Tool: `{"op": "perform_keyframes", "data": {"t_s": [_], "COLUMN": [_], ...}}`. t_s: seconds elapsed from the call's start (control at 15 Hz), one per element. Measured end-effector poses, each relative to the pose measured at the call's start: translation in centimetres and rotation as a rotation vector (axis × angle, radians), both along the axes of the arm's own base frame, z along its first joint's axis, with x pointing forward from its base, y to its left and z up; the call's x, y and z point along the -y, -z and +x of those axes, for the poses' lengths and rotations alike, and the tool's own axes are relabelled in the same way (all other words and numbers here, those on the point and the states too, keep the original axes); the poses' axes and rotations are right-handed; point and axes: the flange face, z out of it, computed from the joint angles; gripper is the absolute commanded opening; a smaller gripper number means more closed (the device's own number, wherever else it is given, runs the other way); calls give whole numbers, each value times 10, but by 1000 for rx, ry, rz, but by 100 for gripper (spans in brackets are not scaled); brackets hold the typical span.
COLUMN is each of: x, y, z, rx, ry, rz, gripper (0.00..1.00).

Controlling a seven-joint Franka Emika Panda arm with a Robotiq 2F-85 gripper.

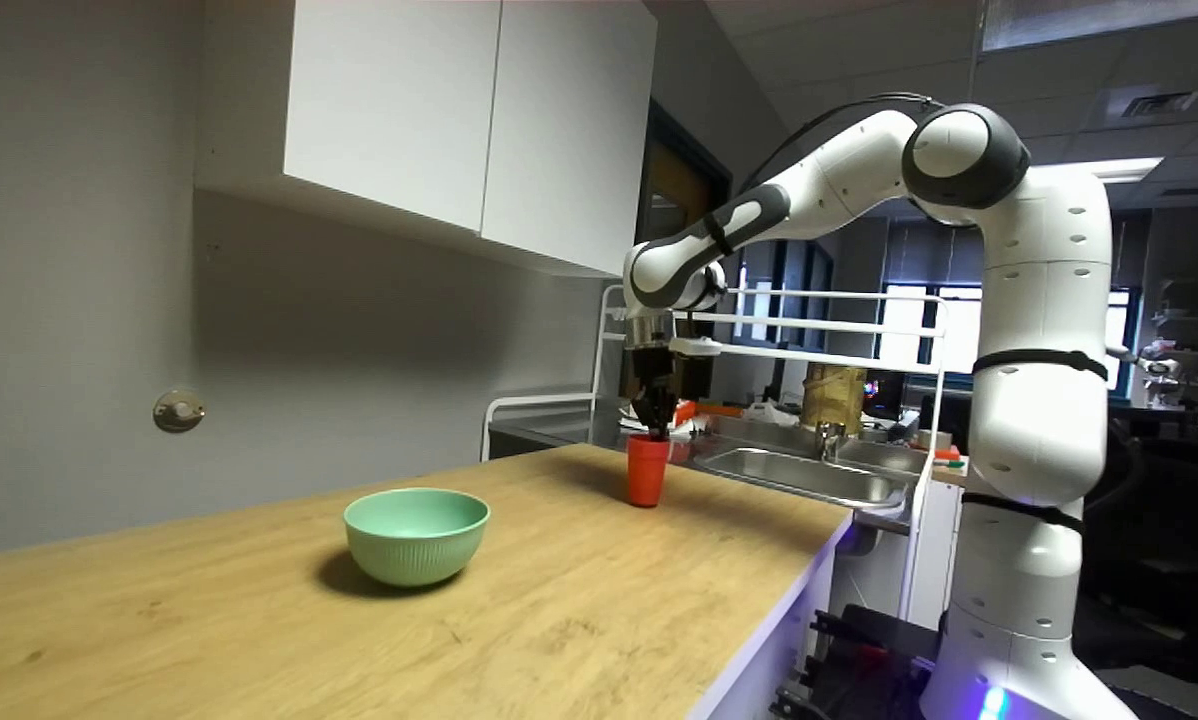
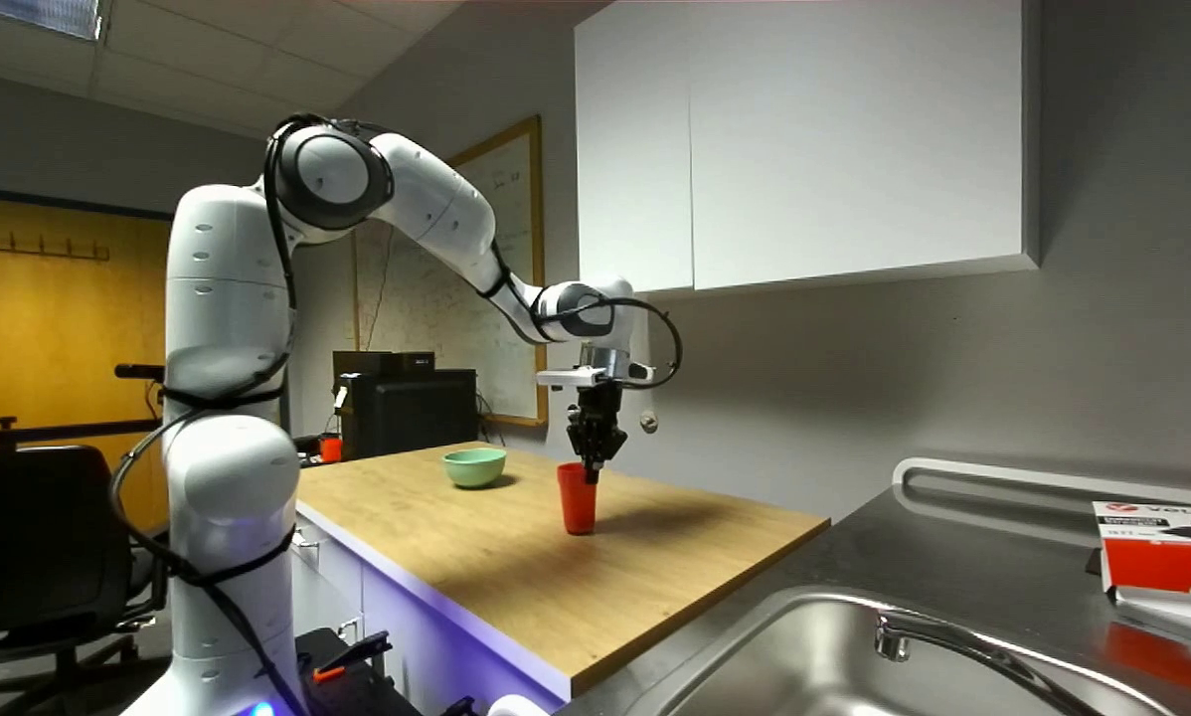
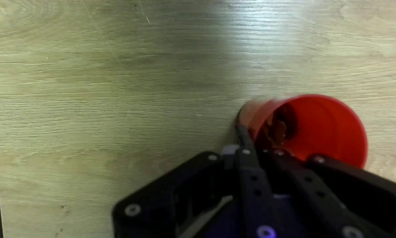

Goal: Take the orange cup from the table and empty its contents into the mint green bowl

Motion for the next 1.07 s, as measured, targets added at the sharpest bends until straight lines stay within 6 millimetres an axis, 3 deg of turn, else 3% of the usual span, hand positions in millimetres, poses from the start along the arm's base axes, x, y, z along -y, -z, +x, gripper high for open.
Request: {"op": "perform_keyframes", "data": {"t_s": [0.2, 0.53, 1.07], "x": [-30, -96, -205], "y": [-13, -42, -68], "z": [10, 19, 10], "rx": [27, 71, 121], "ry": [-13, -78, -225], "rz": [-21, -87, -202], "gripper": [2, 2, 2]}}
